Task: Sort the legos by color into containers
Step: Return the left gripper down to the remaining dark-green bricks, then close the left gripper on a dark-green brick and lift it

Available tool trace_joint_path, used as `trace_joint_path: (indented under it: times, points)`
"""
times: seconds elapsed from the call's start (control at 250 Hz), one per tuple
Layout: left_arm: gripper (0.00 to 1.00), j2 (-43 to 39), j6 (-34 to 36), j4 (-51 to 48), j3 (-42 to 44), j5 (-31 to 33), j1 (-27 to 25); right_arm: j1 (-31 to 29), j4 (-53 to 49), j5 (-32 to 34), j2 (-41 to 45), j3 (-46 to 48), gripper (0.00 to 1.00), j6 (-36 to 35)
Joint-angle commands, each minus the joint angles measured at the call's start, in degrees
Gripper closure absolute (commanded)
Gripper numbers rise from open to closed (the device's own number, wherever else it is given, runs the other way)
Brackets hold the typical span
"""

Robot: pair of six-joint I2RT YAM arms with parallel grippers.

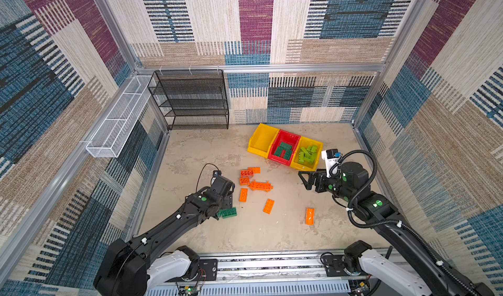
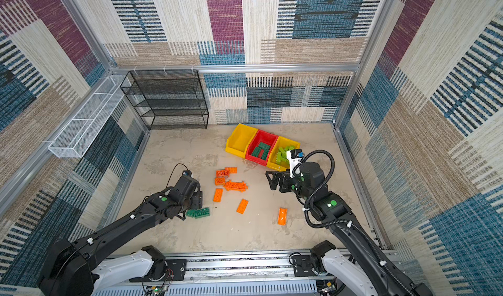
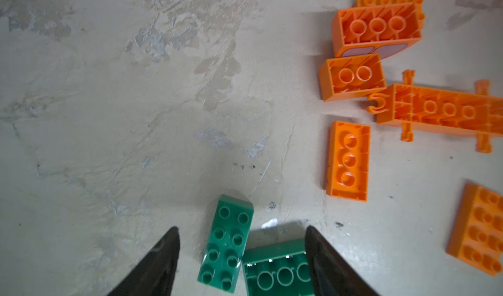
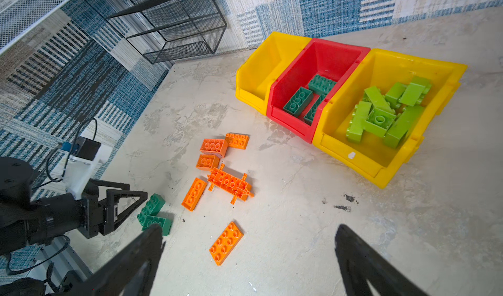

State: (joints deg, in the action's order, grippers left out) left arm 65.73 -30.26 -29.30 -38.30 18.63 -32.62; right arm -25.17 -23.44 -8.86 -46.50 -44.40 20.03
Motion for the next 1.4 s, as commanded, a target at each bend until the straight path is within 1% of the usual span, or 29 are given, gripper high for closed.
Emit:
trace_joint_path:
  times: [0.0,0.1,0.216,0.44,0.756,0.892,1.016,1.128,1.288,1.396]
  points:
    - [0.27,2.29,-2.75,1.08,1.01,-1.27,1.65,-0.14,0.44,-0.33,1.34,-0.12,0.0,0.13]
    - [0.28,4.77,-2.69,2.74,1.83,-3.08,2.99,-0.1,-0.28,0.16,2.28,0.24,0.0,0.45]
    - [0.28,6.68,-2.41,4.49,1.83,-4.81,3.36,-0.14,-0.89,0.5,2.85,0.37,0.0,0.62]
    - [0.32,10.41,-3.84,3.23,1.31,-6.7,3.88,-0.14,-1.7,1.2,3.25,-0.15,0.0,0.41]
    - [0.39,10.4,-7.69,1.01,3.66,-8.04,3.9,-0.14,-1.17,1.2,3.06,0.02,0.0,0.17]
    - [0.47,9.94,-8.58,0.56,4.01,-8.86,3.88,-0.1,-1.08,1.48,2.78,0.04,0.0,-0.23]
    - [0.58,10.44,-8.12,0.18,3.3,-7.69,3.93,-0.14,-0.86,1.55,2.43,0.07,0.0,-0.55]
    - [0.68,12.56,-6.99,-0.27,1.09,-7.32,3.98,-0.14,-1.06,1.79,2.4,-0.06,0.0,-0.99]
    - [0.83,16.29,-5.02,-2.18,-4.41,-6.91,4.0,-0.14,-1.45,2.4,3.01,-0.07,0.0,-1.02]
    - [0.84,17.62,-2.35,-4.81,-11.46,-6.33,3.91,-0.11,-1.26,2.68,3.22,0.65,0.0,-0.79]
